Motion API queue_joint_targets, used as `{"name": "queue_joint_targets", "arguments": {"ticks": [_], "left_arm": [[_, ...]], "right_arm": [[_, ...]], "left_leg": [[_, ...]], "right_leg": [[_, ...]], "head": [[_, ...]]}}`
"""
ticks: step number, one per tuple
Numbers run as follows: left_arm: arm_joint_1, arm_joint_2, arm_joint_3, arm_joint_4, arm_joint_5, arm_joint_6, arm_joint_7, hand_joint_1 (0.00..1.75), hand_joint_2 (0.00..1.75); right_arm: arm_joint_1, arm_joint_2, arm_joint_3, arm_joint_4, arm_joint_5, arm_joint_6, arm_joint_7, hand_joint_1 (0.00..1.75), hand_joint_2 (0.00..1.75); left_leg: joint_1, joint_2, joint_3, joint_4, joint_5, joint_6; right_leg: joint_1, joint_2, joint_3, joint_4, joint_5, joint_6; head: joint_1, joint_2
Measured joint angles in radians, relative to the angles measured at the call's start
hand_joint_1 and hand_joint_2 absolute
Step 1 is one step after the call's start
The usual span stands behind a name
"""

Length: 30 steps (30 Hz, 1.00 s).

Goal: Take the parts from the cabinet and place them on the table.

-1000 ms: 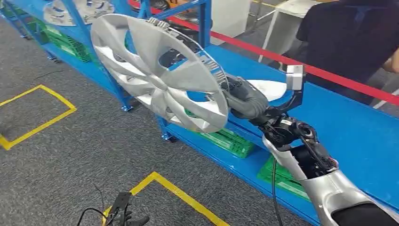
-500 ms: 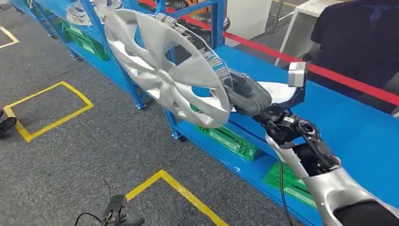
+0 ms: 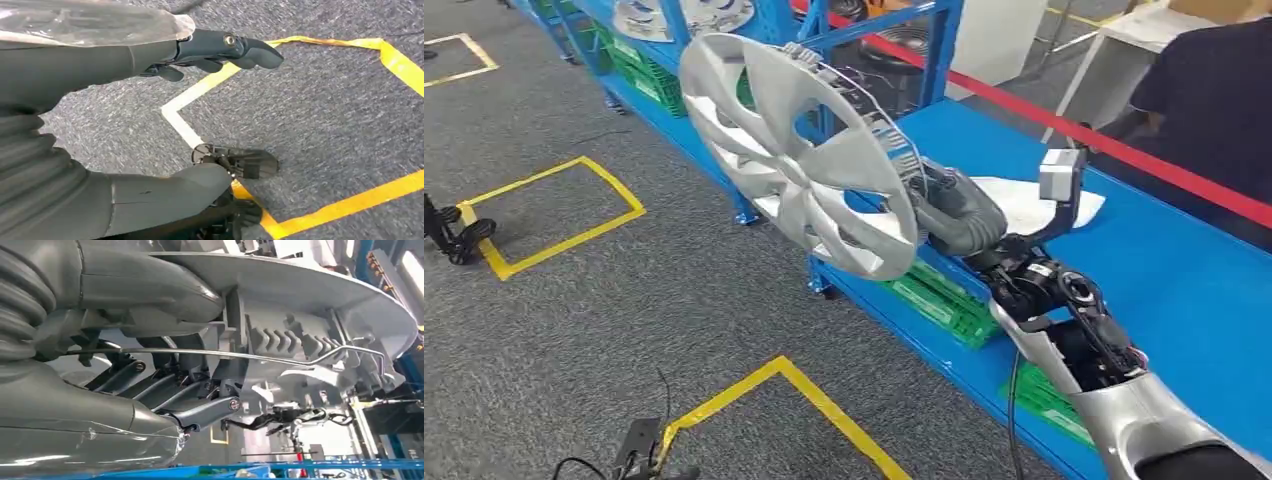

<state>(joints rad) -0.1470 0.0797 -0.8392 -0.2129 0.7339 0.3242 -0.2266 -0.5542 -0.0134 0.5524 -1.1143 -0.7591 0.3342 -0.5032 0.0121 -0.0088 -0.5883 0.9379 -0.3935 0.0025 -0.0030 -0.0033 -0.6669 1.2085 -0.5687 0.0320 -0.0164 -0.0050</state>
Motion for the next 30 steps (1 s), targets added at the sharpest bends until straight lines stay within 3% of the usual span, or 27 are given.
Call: {"name": "queue_joint_targets", "arguments": {"ticks": [1,2,3,5,6,7,9,11,12,13,15,16,17,18,20,21,22,23,25,26,27,28,30], "left_arm": [[-0.001,0.001,0.0,0.0,-0.004,-0.005,0.001,0.0,1.75],[-0.002,0.001,0.0,0.0,-0.01,-0.01,0.003,0.0,1.75],[-0.004,0.001,0.0,0.0,-0.011,-0.011,0.005,0.0,1.75],[-0.01,0.0,0.0,0.0,-0.014,-0.011,0.008,0.0,1.75],[-0.013,0.0,0.0,0.0,-0.015,-0.011,0.008,0.0,1.75],[-0.015,0.001,0.0,0.0,-0.016,-0.012,0.008,0.0,1.75],[-0.018,0.002,0.0,0.0,-0.018,-0.019,0.008,0.0,1.75],[-0.021,0.002,0.0,0.0,-0.011,-0.02,0.001,0.0,1.75],[-0.024,0.001,0.0,0.0,-0.008,-0.02,-0.001,0.0,1.75],[-0.029,-0.002,0.0,0.0,-0.008,-0.02,-0.001,0.0,1.75],[-0.035,-0.005,0.0,0.0,-0.008,-0.019,-0.001,0.0,1.75],[-0.035,-0.006,0.0,0.0,-0.007,-0.017,-0.001,0.0,1.75],[-0.031,-0.007,0.0,0.0,-0.004,-0.013,0.001,0.0,1.75],[-0.026,-0.008,0.0,0.0,0.0,-0.008,0.002,0.0,1.75],[-0.02,-0.009,0.0,0.0,0.002,-0.006,0.002,0.0,1.75],[-0.021,-0.009,0.0,0.0,0.003,-0.004,0.002,0.0,1.75],[-0.023,-0.01,0.0,0.0,0.003,-0.003,0.002,0.0,1.75],[-0.023,-0.01,0.0,0.0,0.003,-0.003,0.002,0.0,1.75],[-0.02,-0.011,0.0,0.0,0.003,-0.002,0.002,0.0,1.75],[-0.018,-0.01,0.0,0.0,0.003,-0.002,0.002,0.0,1.75],[-0.016,-0.012,0.0,0.0,0.003,-0.002,0.004,0.0,1.75],[-0.017,-0.011,0.0,0.0,0.003,-0.001,0.004,0.0,1.75],[-0.018,-0.011,0.0,0.0,0.003,-0.001,0.004,0.0,1.75]], "right_arm": [[0.01,-0.004,-0.004,-0.004,0.0,-0.001,-0.002,1.75,1.75],[0.02,-0.009,-0.006,-0.008,0.0,-0.003,-0.003,1.75,1.75],[0.026,-0.012,-0.008,-0.012,0.0,-0.005,-0.003,1.75,1.75],[0.031,-0.018,-0.013,-0.022,0.003,-0.01,-0.003,1.75,1.75],[0.031,-0.019,-0.016,-0.027,0.003,-0.01,-0.003,1.75,1.75],[0.031,-0.021,-0.017,-0.03,0.002,-0.01,-0.005,1.75,1.75],[0.034,-0.022,-0.02,-0.039,-0.003,-0.004,-0.013,1.75,1.75],[0.034,-0.022,-0.022,-0.044,-0.005,0.011,-0.015,1.75,1.75],[0.034,-0.022,-0.022,-0.048,-0.007,0.015,-0.015,1.75,1.75],[0.034,-0.022,-0.024,-0.05,-0.013,0.022,-0.018,1.75,1.75],[0.034,-0.022,-0.03,-0.051,-0.028,0.039,-0.019,1.75,1.75],[0.034,-0.022,-0.031,-0.051,-0.033,0.044,-0.019,1.75,1.75],[0.035,-0.022,-0.031,-0.051,-0.034,0.047,-0.017,1.75,1.75],[0.035,-0.022,-0.031,-0.051,-0.034,0.048,-0.015,1.75,1.75],[0.035,-0.022,-0.031,-0.057,-0.034,0.045,-0.01,1.75,1.75],[0.035,-0.022,-0.031,-0.062,-0.034,0.043,-0.008,1.75,1.75],[0.035,-0.022,-0.031,-0.067,-0.034,0.043,-0.007,1.75,1.75],[0.034,-0.023,-0.032,-0.069,-0.034,0.042,-0.006,1.75,1.75],[0.035,-0.023,-0.032,-0.073,-0.034,0.042,-0.005,1.75,1.75],[0.035,-0.022,-0.032,-0.076,-0.034,0.041,-0.004,1.75,1.75],[0.036,-0.023,-0.034,-0.078,-0.034,0.041,-0.003,1.75,1.75],[0.035,-0.023,-0.033,-0.079,-0.034,0.041,-0.002,1.75,1.75],[0.036,-0.025,-0.034,-0.081,-0.034,0.041,-0.002,1.75,1.75]], "left_leg": [[0.0,-0.005,0.0,0.001,0.0,0.0],[0.001,-0.014,0.001,0.001,-0.001,0.001],[0.002,-0.021,0.002,0.003,-0.001,0.001],[0.004,-0.036,0.003,0.008,-0.003,-0.003],[0.005,-0.041,0.003,0.012,-0.006,-0.007],[-0.001,-0.045,-0.002,0.017,-0.008,-0.012],[0.002,-0.051,-0.005,0.017,-0.004,-0.021],[0.003,-0.057,-0.005,0.011,-0.001,-0.034],[0.006,-0.044,-0.01,0.025,-0.012,-0.037],[0.003,-0.02,-0.033,0.077,-0.047,-0.04],[0.005,-0.006,-0.113,0.248,-0.127,-0.045],[0.005,-0.004,-0.147,0.321,-0.152,-0.047],[0.004,-0.003,-0.165,0.358,-0.157,-0.048],[0.004,-0.002,-0.155,0.333,-0.135,-0.046],[0.003,0.007,-0.069,0.163,-0.055,-0.037],[0.001,0.029,-0.017,0.068,-0.02,-0.032],[-0.01,0.058,0.007,0.01,-0.02,-0.028],[-0.01,0.04,0.006,0.011,-0.013,-0.022],[-0.013,0.026,0.003,0.012,-0.014,-0.019],[-0.011,0.019,0.004,0.007,-0.01,-0.012],[-0.003,0.013,0.01,0.0,-0.006,-0.006],[-0.003,0.007,0.01,0.0,-0.005,0.001],[-0.004,-0.003,0.009,0.0,-0.005,0.007]], "right_leg": [[0.0,0.001,-0.033,0.068,-0.022,0.002],[-0.001,0.001,-0.048,0.093,-0.018,0.003],[-0.002,0.001,-0.035,0.058,0.012,0.003],[-0.006,0.006,0.047,-0.117,0.107,0.002],[-0.01,0.023,0.089,-0.206,0.145,0.001],[-0.009,0.041,0.103,-0.235,0.132,0.0],[-0.006,0.033,0.098,-0.234,0.137,-0.009],[-0.005,0.025,0.101,-0.241,0.143,-0.024],[-0.009,0.018,0.105,-0.248,0.147,-0.03],[-0.009,0.014,0.106,-0.25,0.149,-0.035],[-0.007,0.001,0.104,-0.25,0.149,-0.04],[-0.005,-0.006,0.104,-0.25,0.148,-0.042],[-0.004,-0.012,0.104,-0.249,0.147,-0.043],[-0.004,-0.017,0.105,-0.249,0.147,-0.042],[-0.003,-0.027,0.106,-0.249,0.146,-0.041],[-0.003,-0.034,0.108,-0.249,0.145,-0.038],[0.006,-0.039,0.106,-0.247,0.142,-0.033],[0.005,-0.043,0.105,-0.248,0.143,-0.028],[0.003,-0.056,0.109,-0.25,0.141,-0.02],[0.005,-0.062,0.112,-0.251,0.139,-0.014],[-0.001,-0.045,0.108,-0.239,0.126,-0.006],[-0.001,-0.02,0.091,-0.195,0.094,-0.005],[-0.002,0.0,0.015,-0.024,0.008,0.0]], "head": [[0.002,0.0],[0.003,0.0],[0.005,0.0],[0.01,0.0],[0.011,0.0],[0.013,0.0],[0.007,0.0],[0.01,0.0],[0.009,0.0],[0.001,0.0],[-0.012,0.0],[-0.013,0.0],[-0.015,0.0],[-0.018,0.0],[-0.023,0.0],[-0.026,0.0],[-0.029,0.0],[-0.024,0.0],[-0.022,0.0],[-0.02,0.0],[-0.017,0.0],[-0.014,0.0],[-0.003,0.0]]}}
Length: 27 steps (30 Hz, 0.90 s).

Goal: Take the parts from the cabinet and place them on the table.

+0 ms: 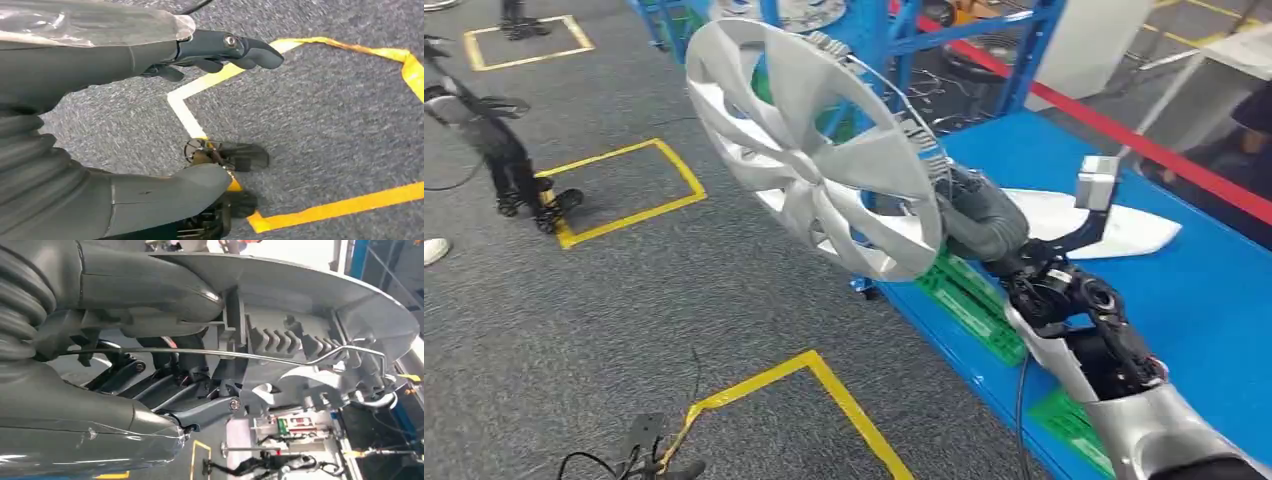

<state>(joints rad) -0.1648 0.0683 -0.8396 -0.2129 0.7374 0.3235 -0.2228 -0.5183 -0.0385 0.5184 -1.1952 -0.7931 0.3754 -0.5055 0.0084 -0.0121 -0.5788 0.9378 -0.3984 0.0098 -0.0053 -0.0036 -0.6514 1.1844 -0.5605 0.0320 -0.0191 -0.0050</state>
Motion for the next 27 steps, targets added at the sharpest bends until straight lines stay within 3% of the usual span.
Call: {"name": "queue_joint_targets", "arguments": {"ticks": [1,2,3,4,5,6,7,9,11,12,13,14,16,17,18,19,20,21,22,23,24,26,27], "left_arm": [[0.001,0.0,0.0,0.0,0.0,0.0,0.0,0.0,1.75],[0.002,0.0,0.0,0.0,0.0,0.0,0.0,0.0,1.75],[0.002,-0.001,0.0,0.0,0.0,0.0,0.0,0.0,1.75],[0.002,-0.001,0.0,0.0,0.0,0.0,0.0,0.0,1.75],[0.001,-0.002,0.0,0.0,0.0,-0.002,0.0,0.0,1.75],[0.001,-0.002,0.0,0.0,0.0,-0.003,0.0,0.0,1.75],[0.002,-0.002,0.0,0.0,0.0,-0.006,0.0,0.0,1.75],[0.0,-0.003,0.0,0.0,-0.002,-0.01,0.0,0.0,1.75],[0.005,-0.004,0.0,0.0,-0.003,-0.014,0.0,0.0,1.75],[0.005,-0.003,0.0,0.0,-0.004,-0.017,0.0,0.0,1.75],[0.005,-0.005,0.0,0.0,-0.006,-0.018,0.0,0.0,1.75],[0.002,-0.007,0.0,0.0,-0.01,-0.019,0.0,0.0,1.75],[0.001,-0.009,0.0,0.0,-0.014,-0.02,0.0,0.0,1.75],[0.001,-0.01,0.0,0.0,-0.015,-0.02,0.0,0.0,1.75],[0.002,-0.011,0.0,0.0,-0.015,-0.022,0.001,0.0,1.75],[0.002,-0.011,-0.001,0.0,-0.015,-0.024,0.002,0.0,1.75],[0.002,-0.011,-0.001,0.0,-0.015,-0.026,0.002,0.0,1.75],[0.001,-0.011,0.0,0.0,-0.016,-0.026,0.003,0.0,1.75],[-0.001,-0.012,-0.001,0.0,-0.017,-0.026,0.004,0.0,1.75],[-0.003,-0.015,-0.001,0.0,-0.018,-0.026,0.005,0.0,1.75],[-0.004,-0.017,-0.001,0.0,-0.019,-0.026,0.008,0.0,1.75],[-0.003,-0.017,-0.001,0.0,-0.021,-0.027,0.011,0.0,1.75],[-0.003,-0.017,-0.001,0.0,-0.022,-0.027,0.012,0.0,1.75]], "right_arm": [[0.002,0.0,0.0,0.0,0.0,0.0,0.0,1.75,1.75],[0.005,0.0,0.0,0.0,0.0,0.0,0.0,1.75,1.75],[0.008,-0.001,0.0,0.0,0.0,-0.001,0.001,1.75,1.75],[0.009,-0.002,0.0,0.0,0.0,-0.001,0.001,1.75,1.75],[0.009,-0.002,0.0,0.0,0.0,-0.001,0.001,1.75,1.75],[0.009,-0.002,-0.002,-0.001,0.0,-0.001,0.001,1.75,1.75],[0.009,-0.003,-0.002,-0.002,0.0,-0.001,0.0,1.75,1.75],[0.012,-0.005,-0.003,-0.006,0.0,-0.002,-0.002,1.75,1.75],[0.012,-0.007,-0.003,-0.008,0.0,-0.003,-0.002,1.75,1.75],[0.013,-0.007,-0.003,-0.011,0.0,-0.006,-0.001,1.75,1.75],[0.014,-0.007,-0.003,-0.012,0.0,-0.008,0.0,1.75,1.75],[0.013,-0.008,-0.004,-0.016,0.0,-0.009,0.0,1.75,1.75],[0.014,-0.008,-0.004,-0.019,0.0,-0.011,0.002,1.75,1.75],[0.015,-0.008,-0.004,-0.019,0.0,-0.014,0.003,1.75,1.75],[0.016,-0.009,-0.004,-0.019,0.0,-0.016,0.005,1.75,1.75],[0.017,-0.009,-0.004,-0.019,0.0,-0.016,0.006,1.75,1.75],[0.016,-0.009,-0.004,-0.02,0.0,-0.016,0.006,1.75,1.75],[0.016,-0.009,-0.004,-0.022,0.0,-0.016,0.006,1.75,1.75],[0.015,-0.009,-0.004,-0.026,0.0,-0.016,0.006,1.75,1.75],[0.013,-0.01,-0.005,-0.028,0.0,-0.016,0.006,1.75,1.75],[0.013,-0.01,-0.004,-0.028,0.0,-0.016,0.005,1.75,1.75],[0.014,-0.01,-0.004,-0.028,0.0,-0.014,0.005,1.75,1.75],[0.014,-0.01,-0.004,-0.029,0.0,-0.014,0.004,1.75,1.75]], "left_leg": [[-0.001,-0.008,0.0,0.0,0.0,0.001],[0.0,-0.017,0.0,0.001,0.0,0.001],[0.0,-0.027,0.001,0.001,0.0,0.0],[0.001,-0.037,0.001,0.002,-0.001,0.0],[0.002,-0.047,0.002,0.004,-0.002,-0.001],[0.003,-0.055,0.002,0.007,-0.004,-0.004],[0.004,-0.062,-0.003,0.009,-0.006,-0.009],[0.003,-0.078,-0.014,0.016,-0.001,-0.021],[0.005,-0.094,-0.015,0.009,0.004,-0.033],[0.007,-0.083,-0.019,0.016,-0.003,-0.035],[0.005,-0.039,-0.035,0.053,-0.027,-0.039],[0.008,-0.014,-0.07,0.126,-0.066,-0.045],[0.009,0.0,-0.151,0.293,-0.134,-0.055],[0.009,0.001,-0.18,0.348,-0.145,-0.058],[0.009,0.001,-0.181,0.344,-0.131,-0.059],[0.01,0.003,-0.155,0.289,-0.096,-0.059],[0.01,0.008,-0.111,0.201,-0.055,-0.057],[0.01,0.025,-0.059,0.103,-0.015,-0.055],[0.008,0.059,-0.018,0.026,-0.003,-0.053],[0.0,0.046,-0.018,0.016,-0.002,-0.043],[0.0,0.036,-0.02,0.018,-0.002,-0.037],[-0.006,0.023,-0.022,0.018,-0.003,-0.026],[-0.001,0.016,-0.016,0.011,0.002,-0.016]], "right_leg": [[0.0,0.001,-0.038,0.08,-0.028,0.002],[-0.002,0.001,-0.061,0.125,-0.035,0.003],[-0.003,0.001,-0.057,0.111,-0.013,0.003],[-0.005,0.003,-0.033,0.053,0.026,0.002],[-0.005,0.006,0.012,-0.041,0.077,0.001],[-0.007,0.025,0.056,-0.139,0.124,-0.001],[-0.012,0.068,0.083,-0.202,0.135,-0.003],[-0.008,0.067,0.085,-0.214,0.131,-0.004],[-0.007,0.054,0.089,-0.219,0.133,-0.014],[-0.016,0.043,0.094,-0.23,0.138,-0.021],[-0.013,0.035,0.097,-0.234,0.14,-0.025],[-0.013,0.025,0.097,-0.234,0.14,-0.031],[-0.01,0.006,0.097,-0.233,0.139,-0.032],[-0.01,-0.005,0.097,-0.233,0.139,-0.032],[-0.009,-0.015,0.097,-0.233,0.137,-0.032],[-0.01,-0.023,0.097,-0.233,0.137,-0.031],[-0.01,-0.03,0.098,-0.232,0.136,-0.03],[-0.01,-0.036,0.099,-0.231,0.133,-0.026],[-0.007,-0.042,0.099,-0.228,0.13,-0.021],[-0.001,-0.045,0.095,-0.224,0.126,-0.015],[-0.001,-0.05,0.097,-0.226,0.127,-0.01],[-0.004,-0.063,0.102,-0.228,0.124,0.001],[-0.007,-0.061,0.101,-0.225,0.118,0.008]], "head": [[0.002,0.0],[0.003,0.0],[0.004,0.0],[0.008,0.0],[0.009,0.0],[0.011,0.0],[0.013,0.0],[0.01,0.0],[0.014,0.0],[0.012,0.0],[0.007,0.0],[-0.003,0.0],[-0.008,0.0],[-0.011,0.0],[-0.013,0.0],[-0.015,0.0],[-0.018,0.0],[-0.021,0.0],[-0.024,0.0],[-0.025,0.0],[-0.016,0.0],[-0.012,0.0],[-0.011,0.0]]}}
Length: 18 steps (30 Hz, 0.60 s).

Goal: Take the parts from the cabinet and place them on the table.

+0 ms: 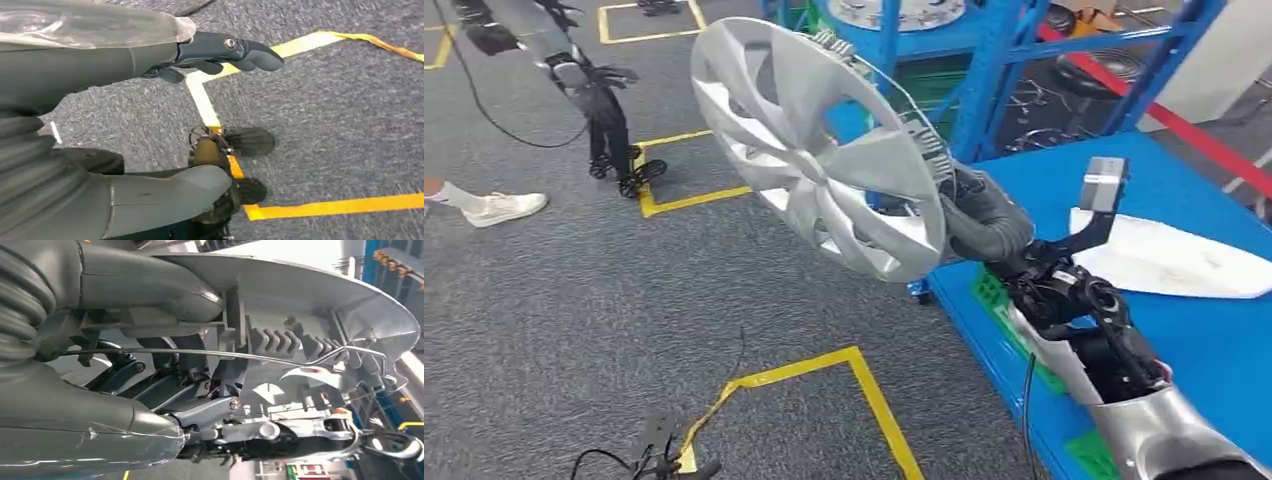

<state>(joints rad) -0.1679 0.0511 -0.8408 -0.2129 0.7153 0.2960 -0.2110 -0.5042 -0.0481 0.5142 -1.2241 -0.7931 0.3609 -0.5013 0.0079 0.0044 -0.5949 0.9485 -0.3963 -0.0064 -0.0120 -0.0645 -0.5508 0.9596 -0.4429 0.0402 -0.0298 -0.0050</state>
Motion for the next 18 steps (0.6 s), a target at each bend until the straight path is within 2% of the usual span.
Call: {"name": "queue_joint_targets", "arguments": {"ticks": [1,2,3,4,5,6,7,8,9,10,11,12,14,15,16,17,18], "left_arm": [[-0.001,-0.001,0.0,0.0,-0.001,0.0,0.001,0.0,1.75],[-0.003,0.0,0.0,0.0,-0.002,0.0,0.002,0.0,1.75],[-0.005,-0.001,0.0,0.0,-0.002,0.0,0.002,0.0,1.75],[-0.005,-0.001,0.0,0.0,-0.003,0.0,0.002,0.0,1.75],[-0.004,-0.002,0.0,0.0,-0.003,0.0,0.003,0.0,1.75],[-0.004,-0.003,0.0,0.0,-0.005,-0.001,0.003,0.0,1.75],[-0.004,-0.003,0.0,0.0,-0.005,-0.001,0.003,0.0,1.75],[-0.004,-0.003,0.0,0.0,-0.006,-0.001,0.003,0.0,1.75],[-0.005,-0.004,0.0,0.0,-0.006,-0.001,0.003,0.0,1.75],[-0.004,-0.007,0.0,0.0,-0.007,-0.001,0.004,0.0,1.75],[-0.007,-0.008,0.0,0.0,-0.007,-0.001,0.004,0.0,1.75],[-0.006,-0.009,0.0,0.0,-0.007,-0.001,0.005,0.0,1.75],[-0.001,-0.008,0.0,0.0,-0.007,-0.001,0.006,0.0,1.75],[0.0,-0.007,0.0,0.0,-0.007,-0.001,0.006,0.0,1.75],[0.0,-0.007,0.0,0.0,-0.007,-0.001,0.006,0.0,1.75],[-0.002,-0.008,0.0,0.0,-0.007,-0.001,0.006,0.0,1.75],[-0.005,-0.008,0.0,0.0,-0.006,-0.001,0.006,0.0,1.75]], "right_arm": [[0.001,0.0,0.0,0.0,0.0,0.0,0.0,1.75,1.75],[0.001,0.0,0.0,-0.002,0.0,0.0,-0.002,1.75,1.75],[0.002,-0.003,-0.001,-0.002,0.0,0.001,-0.003,1.75,1.75],[0.004,-0.003,-0.001,-0.002,0.0,0.001,-0.003,1.75,1.75],[0.007,-0.005,-0.001,-0.002,0.0,0.001,-0.003,1.75,1.75],[0.011,-0.006,-0.001,-0.002,0.0,0.001,-0.003,1.75,1.75],[0.013,-0.007,-0.001,-0.002,0.0,0.001,-0.003,1.75,1.75],[0.013,-0.007,-0.001,-0.002,0.0,0.001,-0.003,1.75,1.75],[0.013,-0.007,-0.002,-0.003,0.0,0.002,-0.004,1.75,1.75],[0.013,-0.007,-0.002,-0.005,0.0,0.003,-0.005,1.75,1.75],[0.013,-0.008,-0.003,-0.005,-0.001,0.005,-0.008,1.75,1.75],[0.013,-0.008,-0.003,-0.006,-0.003,0.005,-0.009,1.75,1.75],[0.014,-0.008,-0.005,-0.007,-0.003,0.005,-0.01,1.75,1.75],[0.015,-0.008,-0.005,-0.008,-0.003,0.006,-0.01,1.75,1.75],[0.015,-0.008,-0.005,-0.008,-0.003,0.006,-0.009,1.75,1.75],[0.014,-0.008,-0.006,-0.008,-0.003,0.006,-0.011,1.75,1.75],[0.014,-0.008,-0.008,-0.01,-0.003,0.006,-0.012,1.75,1.75]], "left_leg": [[0.002,-0.005,0.001,-0.001,0.001,0.004],[0.002,-0.01,0.001,-0.001,0.0,0.012],[0.001,-0.015,0.001,-0.001,0.0,0.015],[0.0,-0.022,0.001,-0.001,0.0,0.016],[-0.002,-0.031,0.001,0.0,-0.001,0.016],[-0.002,-0.041,0.002,0.0,-0.001,0.016],[-0.002,-0.052,0.002,0.001,-0.001,0.016],[-0.002,-0.062,0.004,0.003,-0.001,0.015],[-0.002,-0.072,0.006,0.004,-0.002,0.014],[0.0,-0.078,0.004,0.003,-0.003,0.012],[-0.006,-0.085,-0.005,0.012,-0.002,0.007],[0.001,-0.093,-0.012,0.009,0.002,0.001],[0.007,-0.109,-0.011,0.002,0.007,-0.011],[0.003,-0.115,-0.011,0.002,0.006,-0.018],[0.004,-0.079,-0.018,0.023,-0.009,-0.018],[0.004,-0.042,-0.044,0.075,-0.042,-0.024],[0.006,-0.026,-0.085,0.159,-0.084,-0.029]], "right_leg": [[-0.003,0.026,-0.008,0.028,-0.023,0.003],[-0.003,0.044,-0.038,0.098,-0.066,0.003],[-0.003,0.055,-0.08,0.189,-0.109,0.005],[-0.003,0.06,-0.12,0.274,-0.141,0.005],[-0.003,0.061,-0.151,0.335,-0.156,0.005],[-0.003,0.062,-0.158,0.342,-0.144,0.003],[-0.003,0.063,-0.141,0.297,-0.109,0.0],[-0.003,0.067,-0.103,0.214,-0.06,-0.005],[-0.003,0.08,-0.058,0.116,-0.011,-0.01],[-0.003,0.112,-0.025,0.035,0.022,-0.016],[-0.007,0.138,-0.016,0.007,0.015,-0.018],[-0.002,0.129,-0.017,0.007,0.014,-0.016],[0.003,0.117,-0.016,0.005,0.014,-0.02],[-0.007,0.107,-0.008,-0.008,0.02,-0.027],[-0.007,0.096,-0.001,-0.015,0.024,-0.029],[-0.007,0.088,0.0,-0.018,0.024,-0.035],[-0.004,0.078,0.0,-0.018,0.024,-0.036]], "head": [[0.003,0.0],[0.007,0.0],[0.016,0.0],[0.018,0.0],[0.019,0.0],[0.019,0.0],[0.021,0.0],[0.024,0.0],[0.026,0.0],[0.028,0.0],[0.024,0.0],[0.026,0.0],[0.032,0.0],[0.029,0.0],[0.028,0.0],[0.019,0.0],[0.015,0.0]]}}
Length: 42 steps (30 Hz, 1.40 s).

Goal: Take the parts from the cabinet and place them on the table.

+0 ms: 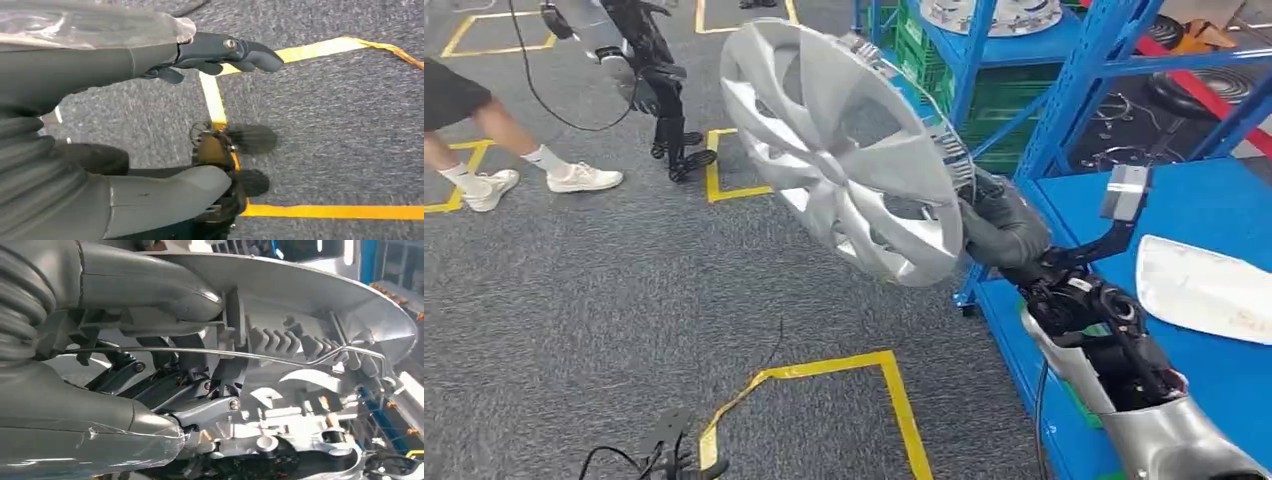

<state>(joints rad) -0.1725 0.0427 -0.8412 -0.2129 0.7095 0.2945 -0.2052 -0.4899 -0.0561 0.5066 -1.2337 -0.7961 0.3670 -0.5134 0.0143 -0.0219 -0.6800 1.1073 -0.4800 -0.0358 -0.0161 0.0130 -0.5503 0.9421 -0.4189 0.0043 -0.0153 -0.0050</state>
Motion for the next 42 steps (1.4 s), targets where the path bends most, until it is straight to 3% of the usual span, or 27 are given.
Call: {"name": "queue_joint_targets", "arguments": {"ticks": [2,3,4,5,7,8,12,13,14,16,17,18,20,22,23,25,27,28,29,30,32,33,34,36,37,38,42], "left_arm": [[0.0,-0.002,0.0,0.0,0.007,0.0,0.0,0.0,1.75],[0.0,-0.003,0.0,0.0,0.01,0.0,0.0,0.0,1.75],[0.0,-0.003,0.0,0.0,0.011,0.0,0.0,0.0,1.75],[-0.001,-0.002,0.0,0.0,0.011,0.0,0.0,0.0,1.75],[-0.005,-0.003,0.0,0.0,0.01,0.0,0.0,0.0,1.75],[-0.01,-0.004,0.0,0.0,0.009,0.0,0.0,0.0,1.75],[-0.009,-0.005,0.0,0.0,0.0,-0.002,0.003,0.0,1.75],[-0.008,-0.005,0.0,0.0,-0.002,-0.002,0.004,0.0,1.75],[-0.009,-0.004,0.0,0.0,-0.003,-0.002,0.005,0.0,1.75],[-0.01,-0.005,0.0,0.0,-0.005,-0.002,0.005,0.0,1.75],[-0.009,-0.006,-0.001,0.0,-0.005,-0.002,0.005,0.0,1.75],[-0.008,-0.007,-0.002,0.0,-0.005,-0.003,0.007,0.0,1.75],[-0.008,-0.008,-0.002,0.0,-0.005,-0.003,0.009,0.0,1.75],[-0.009,-0.009,-0.003,0.0,-0.005,-0.003,0.011,0.0,1.75],[-0.009,-0.012,-0.004,0.0,-0.005,-0.003,0.011,0.0,1.75],[-0.009,-0.013,-0.005,0.0,-0.005,-0.003,0.012,0.0,1.75],[-0.002,-0.013,-0.007,0.0,-0.006,-0.003,0.013,0.0,1.75],[-0.002,-0.011,-0.007,0.0,-0.006,-0.003,0.013,0.0,1.75],[-0.003,-0.011,-0.007,0.0,-0.006,-0.003,0.013,0.0,1.75],[-0.005,-0.012,-0.007,0.0,-0.006,-0.003,0.014,0.0,1.75],[-0.005,-0.013,-0.007,0.0,-0.005,-0.003,0.013,0.0,1.75],[-0.003,-0.013,-0.008,0.0,-0.004,-0.003,0.013,0.0,1.75],[-0.001,-0.013,-0.008,0.0,-0.004,-0.005,0.014,0.0,1.75],[-0.001,-0.012,-0.008,0.0,-0.003,-0.005,0.013,0.0,1.75],[-0.002,-0.011,-0.008,0.0,-0.003,-0.005,0.014,0.0,1.75],[-0.004,-0.011,-0.008,0.0,-0.003,-0.005,0.014,0.0,1.75],[-0.001,-0.013,-0.008,0.0,-0.001,-0.006,0.014,0.0,1.75]], "right_arm": [[0.001,0.0,0.0,0.0,0.0,0.002,-0.001,1.75,1.75],[0.002,0.0,0.0,0.0,0.0,0.004,-0.001,1.75,1.75],[0.002,0.0,0.0,0.0,0.0,0.006,0.0,1.75,1.75],[0.002,0.0,0.0,0.0,0.0,0.009,0.0,1.75,1.75],[0.001,0.001,0.001,0.0,0.003,0.012,0.002,1.75,1.75],[0.0,0.001,0.0,0.0,0.006,0.013,0.003,1.75,1.75],[-0.001,0.001,0.002,0.0,0.014,0.015,0.006,1.75,1.75],[0.0,0.001,0.002,-0.001,0.015,0.015,0.006,1.75,1.75],[0.0,0.001,0.002,-0.001,0.015,0.017,0.006,1.75,1.75],[0.0,0.001,0.001,0.0,0.015,0.018,0.005,1.75,1.75],[0.001,0.001,0.001,0.0,0.015,0.018,0.005,1.75,1.75],[0.002,0.001,0.002,0.0,0.015,0.018,0.005,1.75,1.75],[0.002,0.001,0.001,0.0,0.015,0.018,0.005,1.75,1.75],[0.001,0.001,0.001,0.0,0.015,0.02,0.004,1.75,1.75],[0.001,0.001,0.001,0.0,0.015,0.021,0.003,1.75,1.75],[0.001,0.001,0.002,0.0,0.015,0.021,0.002,1.75,1.75],[-0.001,0.001,0.002,0.0,0.015,0.021,0.002,1.75,1.75],[-0.001,0.002,0.002,0.0,0.015,0.021,0.002,1.75,1.75],[0.0,0.003,0.002,0.0,0.015,0.021,0.002,1.75,1.75],[-0.002,0.003,0.001,-0.001,0.015,0.022,0.001,1.75,1.75],[-0.001,0.003,0.001,0.0,0.015,0.024,0.001,1.75,1.75],[0.0,0.003,0.001,0.0,0.015,0.024,0.003,1.75,1.75],[0.001,0.003,0.001,0.0,0.015,0.024,0.005,1.75,1.75],[0.001,0.003,0.001,0.0,0.015,0.024,0.006,1.75,1.75],[0.001,0.003,0.001,0.0,0.015,0.026,0.006,1.75,1.75],[0.0,0.003,0.001,-0.001,0.015,0.027,0.008,1.75,1.75],[-0.001,0.003,0.003,0.0,0.015,0.029,0.011,1.75,1.75]], "left_leg": [[0.003,0.009,-0.078,0.158,-0.057,-0.01],[0.003,0.01,-0.09,0.177,-0.054,-0.012],[0.004,0.012,-0.077,0.145,-0.029,-0.014],[0.005,0.016,-0.038,0.068,0.013,-0.015],[0.005,0.053,0.07,-0.131,0.09,-0.012],[-0.006,0.059,0.08,-0.153,0.08,-0.006],[-0.007,0.025,0.077,-0.155,0.084,0.025],[-0.002,0.02,0.082,-0.159,0.085,0.031],[-0.001,0.015,0.084,-0.159,0.085,0.037],[-0.004,0.004,0.084,-0.159,0.084,0.044],[-0.006,-0.005,0.084,-0.158,0.083,0.045],[-0.007,-0.012,0.084,-0.157,0.083,0.045],[-0.008,-0.033,0.086,-0.155,0.082,0.045],[-0.007,-0.052,0.088,-0.15,0.079,0.042],[-0.01,-0.059,0.084,-0.148,0.078,0.038],[-0.003,-0.071,0.073,-0.147,0.083,0.028],[-0.002,-0.086,0.074,-0.155,0.087,0.014],[-0.002,-0.072,0.072,-0.146,0.078,0.011],[-0.006,-0.036,0.055,-0.109,0.053,0.008],[-0.003,-0.013,0.019,-0.034,0.012,0.005],[-0.001,0.004,-0.062,0.133,-0.054,-0.003],[0.0,0.007,-0.086,0.18,-0.062,-0.006],[0.001,0.009,-0.082,0.166,-0.045,-0.007],[0.002,0.019,-0.006,0.016,0.032,-0.005],[0.001,0.037,0.05,-0.087,0.073,-0.003],[-0.004,0.073,0.084,-0.158,0.074,0.001],[-0.011,0.034,0.08,-0.155,0.079,0.024]], "right_leg": [[0.002,-0.021,0.0,0.0,-0.002,-0.002],[0.002,-0.03,0.0,0.0,-0.003,-0.002],[0.001,-0.039,0.0,0.0,-0.004,-0.001],[0.001,-0.046,0.001,0.001,-0.005,0.001],[0.0,-0.058,0.004,0.007,-0.012,0.011],[0.009,-0.063,0.001,0.011,-0.016,0.019],[0.005,-0.083,0.01,0.01,-0.024,0.039],[-0.001,-0.06,0.007,0.026,-0.039,0.044],[-0.001,-0.037,-0.013,0.074,-0.072,0.044],[0.0,-0.018,-0.094,0.247,-0.152,0.045],[0.0,-0.016,-0.134,0.326,-0.178,0.045],[0.0,-0.016,-0.155,0.359,-0.177,0.044],[0.0,-0.013,-0.124,0.275,-0.109,0.036],[0.0,0.015,-0.04,0.082,-0.007,0.025],[0.0,0.049,-0.019,0.043,-0.012,0.022],[0.005,0.039,-0.019,0.029,-0.013,0.024],[0.006,0.027,-0.014,0.021,-0.011,0.013],[-0.004,0.015,-0.005,0.006,-0.004,0.007],[-0.002,0.009,-0.002,0.002,-0.002,0.004],[-0.002,0.0,-0.002,0.001,-0.001,0.0],[0.002,-0.02,-0.002,0.002,-0.002,-0.002],[0.003,-0.03,-0.002,0.002,-0.003,-0.002],[0.003,-0.039,-0.002,0.002,-0.003,-0.001],[0.002,-0.052,-0.001,0.002,-0.005,0.002],[0.002,-0.059,0.002,0.003,-0.008,0.006],[0.008,-0.065,0.002,0.005,-0.011,0.011],[0.011,-0.085,0.007,0.007,-0.018,0.03]], "head": [[-0.002,0.0],[-0.004,0.0],[-0.006,0.0],[-0.009,0.0],[-0.015,0.0],[-0.02,0.0],[-0.006,0.0],[-0.005,0.0],[-0.002,0.0],[0.009,0.0],[0.011,0.0],[0.011,0.0],[0.013,0.0],[0.015,0.0],[0.015,0.0],[0.017,0.0],[0.02,0.0],[0.017,0.0],[0.011,0.0],[0.003,0.0],[0.0,0.0],[-0.002,0.0],[-0.003,0.0],[-0.009,0.0],[-0.013,0.0],[-0.017,0.0],[-0.007,0.0]]}}
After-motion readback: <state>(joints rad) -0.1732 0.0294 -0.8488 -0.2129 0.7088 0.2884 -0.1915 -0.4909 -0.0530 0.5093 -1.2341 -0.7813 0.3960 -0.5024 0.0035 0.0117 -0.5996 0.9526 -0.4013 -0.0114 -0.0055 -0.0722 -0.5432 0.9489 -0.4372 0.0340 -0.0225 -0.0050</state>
